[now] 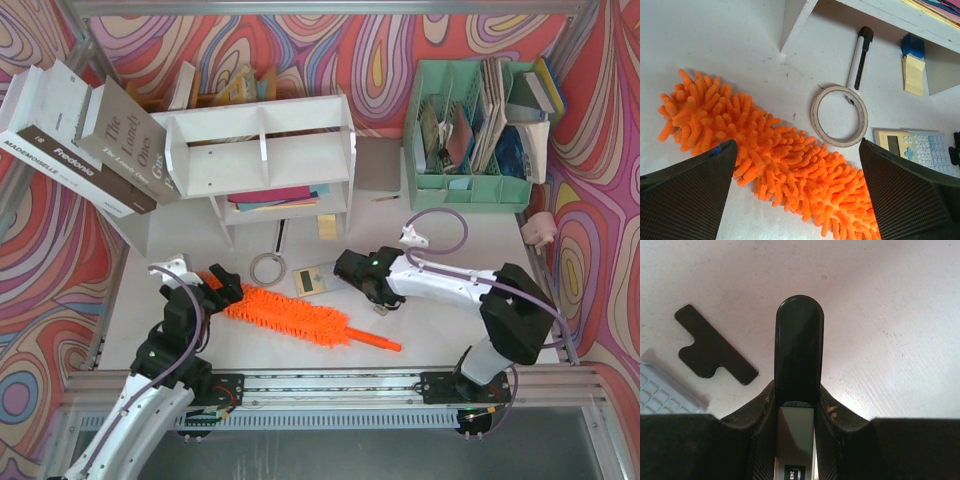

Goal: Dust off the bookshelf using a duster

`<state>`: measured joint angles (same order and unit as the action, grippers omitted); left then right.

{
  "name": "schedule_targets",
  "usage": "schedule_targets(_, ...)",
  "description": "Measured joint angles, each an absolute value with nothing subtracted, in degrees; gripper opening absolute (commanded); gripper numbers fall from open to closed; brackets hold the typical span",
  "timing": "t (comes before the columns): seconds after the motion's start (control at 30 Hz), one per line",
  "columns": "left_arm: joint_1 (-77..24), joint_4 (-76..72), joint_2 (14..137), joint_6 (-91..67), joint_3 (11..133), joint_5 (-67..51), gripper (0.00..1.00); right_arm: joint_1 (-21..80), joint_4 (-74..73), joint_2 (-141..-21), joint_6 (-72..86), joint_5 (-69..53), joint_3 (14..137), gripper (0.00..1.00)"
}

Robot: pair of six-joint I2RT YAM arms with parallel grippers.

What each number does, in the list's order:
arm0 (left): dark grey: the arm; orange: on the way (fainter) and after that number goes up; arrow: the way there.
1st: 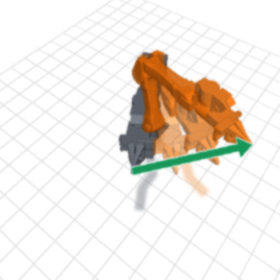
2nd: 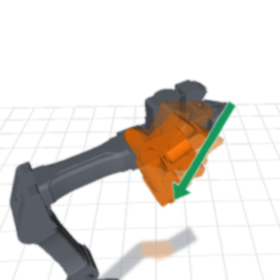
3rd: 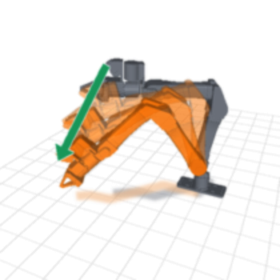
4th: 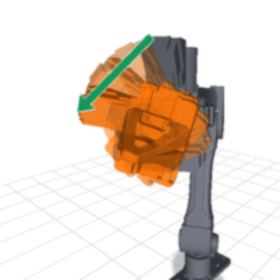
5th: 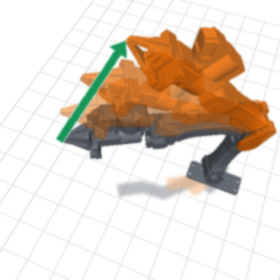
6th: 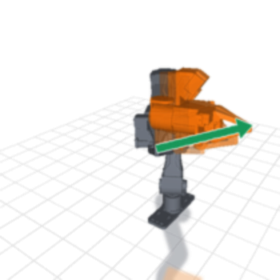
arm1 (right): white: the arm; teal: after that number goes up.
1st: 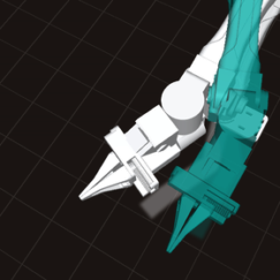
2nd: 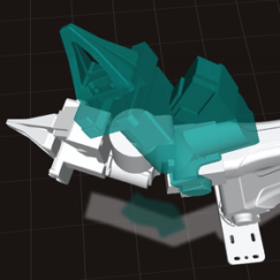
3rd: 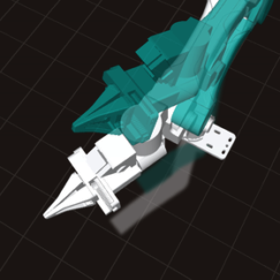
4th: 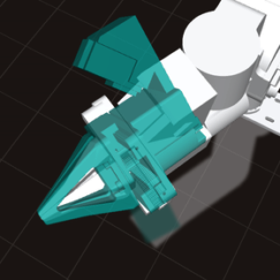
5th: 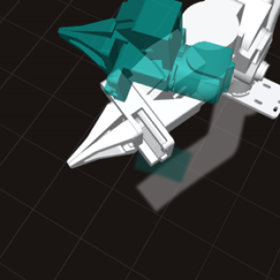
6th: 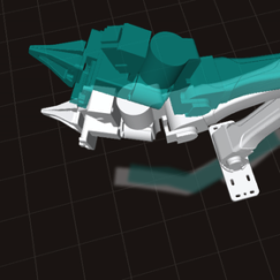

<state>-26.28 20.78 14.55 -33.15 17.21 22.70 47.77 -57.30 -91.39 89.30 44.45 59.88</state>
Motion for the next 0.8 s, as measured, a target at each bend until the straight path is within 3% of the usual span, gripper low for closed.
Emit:
schedule_targets(0.57, -26.28, 23.92, 19.51, -38.72, 19.16, 27.38, 0.98, 40.84, -33.43, -86.67, 71.16, 41.50, 46.19, 0.30)
schedule_targets(0.7, -26.28, 27.81, 21.41, -44.21, 21.52, 30.55, 0.98, 39.99, -31.29, -86.06, 69.82, 41.19, 44.64, 0.37)
schedule_targets(0.8, -26.28, 29.21, 23.20, -46.94, 22.55, 31.20, 0.98, 39.57, -29.82, -85.97, 68.95, 40.64, 44.12, 0.51)
